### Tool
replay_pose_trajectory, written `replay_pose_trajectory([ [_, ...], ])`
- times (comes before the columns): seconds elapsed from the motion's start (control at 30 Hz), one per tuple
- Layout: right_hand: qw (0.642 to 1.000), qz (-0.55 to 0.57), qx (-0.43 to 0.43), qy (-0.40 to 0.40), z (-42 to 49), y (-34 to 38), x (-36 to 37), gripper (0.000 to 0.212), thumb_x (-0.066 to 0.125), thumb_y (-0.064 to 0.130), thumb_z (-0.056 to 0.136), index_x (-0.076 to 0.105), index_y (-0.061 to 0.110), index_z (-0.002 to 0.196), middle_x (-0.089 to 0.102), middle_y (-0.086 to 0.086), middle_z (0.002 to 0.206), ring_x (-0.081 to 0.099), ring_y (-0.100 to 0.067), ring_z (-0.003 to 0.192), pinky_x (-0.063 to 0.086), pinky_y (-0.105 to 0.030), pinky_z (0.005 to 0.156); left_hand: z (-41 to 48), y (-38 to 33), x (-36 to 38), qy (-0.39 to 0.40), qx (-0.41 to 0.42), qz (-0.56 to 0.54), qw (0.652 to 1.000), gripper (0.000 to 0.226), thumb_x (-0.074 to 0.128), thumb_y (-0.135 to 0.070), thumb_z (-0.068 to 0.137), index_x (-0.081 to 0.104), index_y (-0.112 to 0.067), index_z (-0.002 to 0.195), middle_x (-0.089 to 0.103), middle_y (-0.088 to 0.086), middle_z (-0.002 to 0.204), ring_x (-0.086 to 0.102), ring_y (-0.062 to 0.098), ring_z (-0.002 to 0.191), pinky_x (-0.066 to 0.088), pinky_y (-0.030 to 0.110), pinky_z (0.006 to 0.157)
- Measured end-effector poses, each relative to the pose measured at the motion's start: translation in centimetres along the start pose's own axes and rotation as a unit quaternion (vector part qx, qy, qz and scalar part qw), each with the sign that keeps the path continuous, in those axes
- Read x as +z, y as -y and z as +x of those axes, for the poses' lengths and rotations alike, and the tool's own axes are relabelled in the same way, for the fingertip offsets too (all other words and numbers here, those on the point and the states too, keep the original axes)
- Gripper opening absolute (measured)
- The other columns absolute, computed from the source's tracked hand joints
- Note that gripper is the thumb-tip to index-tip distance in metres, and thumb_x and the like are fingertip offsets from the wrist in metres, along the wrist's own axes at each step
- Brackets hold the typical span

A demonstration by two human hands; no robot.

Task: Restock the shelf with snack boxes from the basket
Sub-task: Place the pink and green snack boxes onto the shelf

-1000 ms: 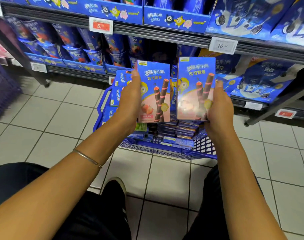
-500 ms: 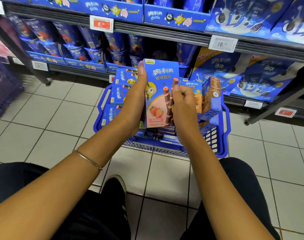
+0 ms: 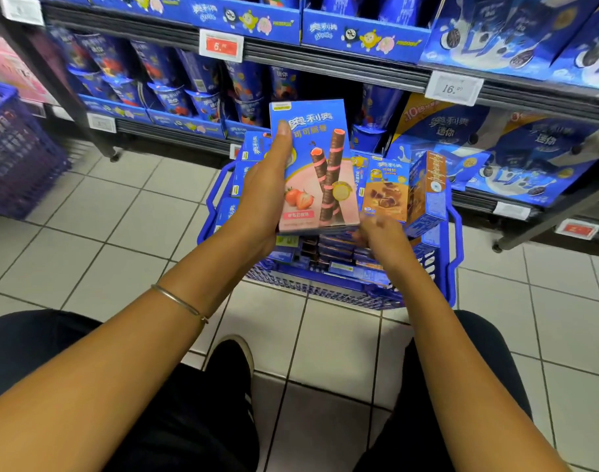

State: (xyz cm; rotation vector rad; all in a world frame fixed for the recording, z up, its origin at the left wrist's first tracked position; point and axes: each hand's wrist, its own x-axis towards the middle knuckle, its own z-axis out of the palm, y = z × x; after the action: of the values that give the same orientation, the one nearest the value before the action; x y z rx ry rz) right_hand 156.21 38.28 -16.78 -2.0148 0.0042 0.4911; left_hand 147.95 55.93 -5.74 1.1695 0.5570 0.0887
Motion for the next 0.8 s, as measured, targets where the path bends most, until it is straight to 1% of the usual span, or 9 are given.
replay_pose_trajectory([
  [0.07, 0.991, -0.125, 0.029, 0.046, 1.3, -3.7, 0.1, 0.038, 0.057, 0.023, 0.100, 0.046, 0.010, 0.066, 0.042, -0.014, 0.064, 0.043, -0.025, 0.062, 0.035, -0.034, 0.066, -0.4, -0.1, 0.0, 0.005, -0.003, -0.004, 1.000, 0.062, 0.046, -0.065, 0.106, 0.070, -0.016, 0.134, 0.079, 0.014, 0.117, 0.078, 0.022, 0.075, 0.060, 0.033, 0.063],
  [0.13, 0.968, -0.229, 0.054, 0.084, 2.7, -6.2, 0.3, 0.037, 0.060, 0.019, 0.098, 0.050, 0.008, 0.064, 0.046, -0.015, 0.067, 0.045, -0.026, 0.066, 0.033, -0.034, 0.062, -0.6, -0.1, 0.0, 0.006, -0.009, -0.001, 1.000, 0.062, 0.046, -0.066, 0.105, 0.070, -0.017, 0.135, 0.080, 0.012, 0.111, 0.077, 0.020, 0.072, 0.060, 0.031, 0.061],
  [0.17, 0.953, -0.276, 0.064, 0.105, 3.3, -6.9, 0.4, 0.034, 0.063, 0.022, 0.097, 0.057, 0.005, 0.069, 0.051, -0.017, 0.072, 0.049, -0.027, 0.070, 0.035, -0.034, 0.061, -0.7, -0.1, 0.0, 0.009, -0.013, 0.003, 1.000, 0.063, 0.046, -0.067, 0.105, 0.070, -0.017, 0.135, 0.080, 0.011, 0.111, 0.078, 0.021, 0.075, 0.062, 0.034, 0.064],
  [0.23, 0.924, -0.336, 0.083, 0.161, 4.7, -8.0, 0.6, 0.030, 0.064, 0.029, 0.097, 0.067, 0.000, 0.094, 0.060, -0.019, 0.092, 0.058, -0.029, 0.082, 0.041, -0.035, 0.069, -0.9, 0.1, 0.0, 0.016, -0.018, 0.013, 1.000, 0.065, 0.045, -0.068, 0.104, 0.067, -0.018, 0.139, 0.078, 0.013, 0.121, 0.079, 0.031, 0.099, 0.064, 0.051, 0.086],
  [0.33, 0.878, -0.416, 0.097, 0.216, 6.2, -8.9, 1.1, 0.040, 0.058, 0.030, 0.100, 0.061, -0.004, 0.122, 0.059, -0.019, 0.125, 0.060, -0.036, 0.112, 0.048, -0.039, 0.089, -1.1, 0.3, -0.1, 0.009, -0.016, 0.016, 1.000, 0.065, 0.044, -0.066, 0.105, 0.066, -0.016, 0.140, 0.076, 0.015, 0.127, 0.073, 0.039, 0.117, 0.054, 0.063, 0.105],
  [0.43, 0.859, -0.430, 0.142, 0.240, 7.2, -9.9, 1.6, 0.052, 0.055, 0.025, 0.101, 0.045, 0.000, 0.146, 0.047, -0.020, 0.151, 0.051, -0.036, 0.132, 0.045, -0.040, 0.105, -1.4, 0.4, -0.2, -0.005, -0.013, 0.015, 1.000, 0.064, 0.043, -0.063, 0.107, 0.068, -0.013, 0.137, 0.075, 0.017, 0.129, 0.071, 0.042, 0.120, 0.053, 0.064, 0.107],
  [0.53, 0.831, -0.456, 0.161, 0.273, 7.9, -10.6, 1.7, 0.062, 0.056, 0.029, 0.102, 0.033, 0.003, 0.154, 0.032, -0.017, 0.161, 0.038, -0.036, 0.144, 0.035, -0.046, 0.116, -1.6, 0.6, -0.4, -0.004, -0.014, 0.011, 1.000, 0.063, 0.043, -0.063, 0.107, 0.068, -0.014, 0.137, 0.076, 0.016, 0.127, 0.073, 0.039, 0.117, 0.054, 0.062, 0.106],
  [0.7, 0.811, -0.476, 0.157, 0.302, 8.9, -11.2, 1.5, 0.052, 0.054, 0.026, 0.103, 0.043, 0.001, 0.148, 0.040, -0.018, 0.156, 0.046, -0.036, 0.137, 0.037, -0.048, 0.114, -1.6, 0.7, -0.3, 0.009, -0.014, -0.003, 1.000, 0.063, 0.043, -0.064, 0.107, 0.068, -0.016, 0.138, 0.075, 0.011, 0.131, 0.072, 0.037, 0.119, 0.054, 0.061, 0.107],
  [0.8, 0.829, -0.450, 0.156, 0.292, 9.1, -11.7, 1.3, 0.054, 0.058, 0.026, 0.100, 0.044, 0.003, 0.148, 0.042, -0.016, 0.153, 0.049, -0.036, 0.132, 0.039, -0.048, 0.112, -1.5, 0.8, -0.2, 0.012, -0.013, -0.003, 1.000, 0.062, 0.044, -0.064, 0.106, 0.069, -0.017, 0.137, 0.074, 0.010, 0.133, 0.073, 0.036, 0.118, 0.055, 0.061, 0.106],
])
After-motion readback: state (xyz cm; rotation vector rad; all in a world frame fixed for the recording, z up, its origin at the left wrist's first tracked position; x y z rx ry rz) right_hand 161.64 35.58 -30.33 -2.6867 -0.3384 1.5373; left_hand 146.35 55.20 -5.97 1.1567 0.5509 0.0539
